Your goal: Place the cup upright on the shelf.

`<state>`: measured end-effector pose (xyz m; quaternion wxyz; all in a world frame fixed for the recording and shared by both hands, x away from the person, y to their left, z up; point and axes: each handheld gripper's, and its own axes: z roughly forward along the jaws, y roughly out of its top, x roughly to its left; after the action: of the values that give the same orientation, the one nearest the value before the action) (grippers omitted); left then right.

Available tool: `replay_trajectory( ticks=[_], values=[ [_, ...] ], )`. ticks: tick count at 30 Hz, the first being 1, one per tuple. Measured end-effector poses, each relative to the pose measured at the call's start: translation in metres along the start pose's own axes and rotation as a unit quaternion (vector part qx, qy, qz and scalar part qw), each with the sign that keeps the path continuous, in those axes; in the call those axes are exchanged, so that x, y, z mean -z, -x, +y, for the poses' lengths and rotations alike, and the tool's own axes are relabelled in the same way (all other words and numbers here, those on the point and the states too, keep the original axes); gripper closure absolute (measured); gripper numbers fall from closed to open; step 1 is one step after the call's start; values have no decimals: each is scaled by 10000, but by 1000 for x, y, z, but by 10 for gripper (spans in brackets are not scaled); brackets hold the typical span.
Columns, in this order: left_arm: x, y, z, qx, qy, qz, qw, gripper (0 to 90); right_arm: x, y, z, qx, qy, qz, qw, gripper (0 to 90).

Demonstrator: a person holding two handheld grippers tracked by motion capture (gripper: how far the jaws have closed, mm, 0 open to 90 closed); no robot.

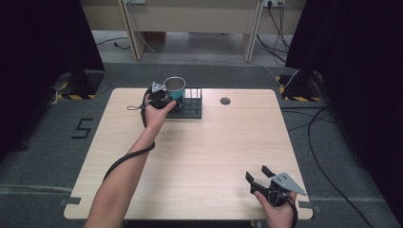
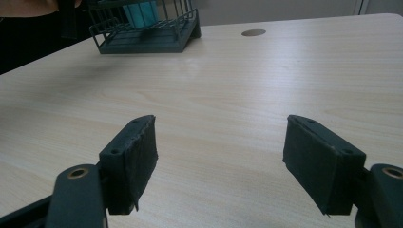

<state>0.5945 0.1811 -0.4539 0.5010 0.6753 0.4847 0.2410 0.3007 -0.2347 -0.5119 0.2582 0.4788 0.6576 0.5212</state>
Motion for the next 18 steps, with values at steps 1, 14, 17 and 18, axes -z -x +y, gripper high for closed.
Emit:
replay_trajectory(
  ticks=[1,14,17,18],
  values=[
    [1,0,0,-23,18,-19,10000,147,0,0,0,2,-1,1,10000,274],
    [16,0,0,-133,49,0,9999,147,-1,1,0,-29,-32,18,10000,275],
    [19,-1,-3,-116,53,5,9999,147,-1,0,0,2,-34,-6,10000,275],
    [20,-1,-4,-105,70,25,9999,147,-1,0,0,2,-34,-6,10000,275]
  ],
)
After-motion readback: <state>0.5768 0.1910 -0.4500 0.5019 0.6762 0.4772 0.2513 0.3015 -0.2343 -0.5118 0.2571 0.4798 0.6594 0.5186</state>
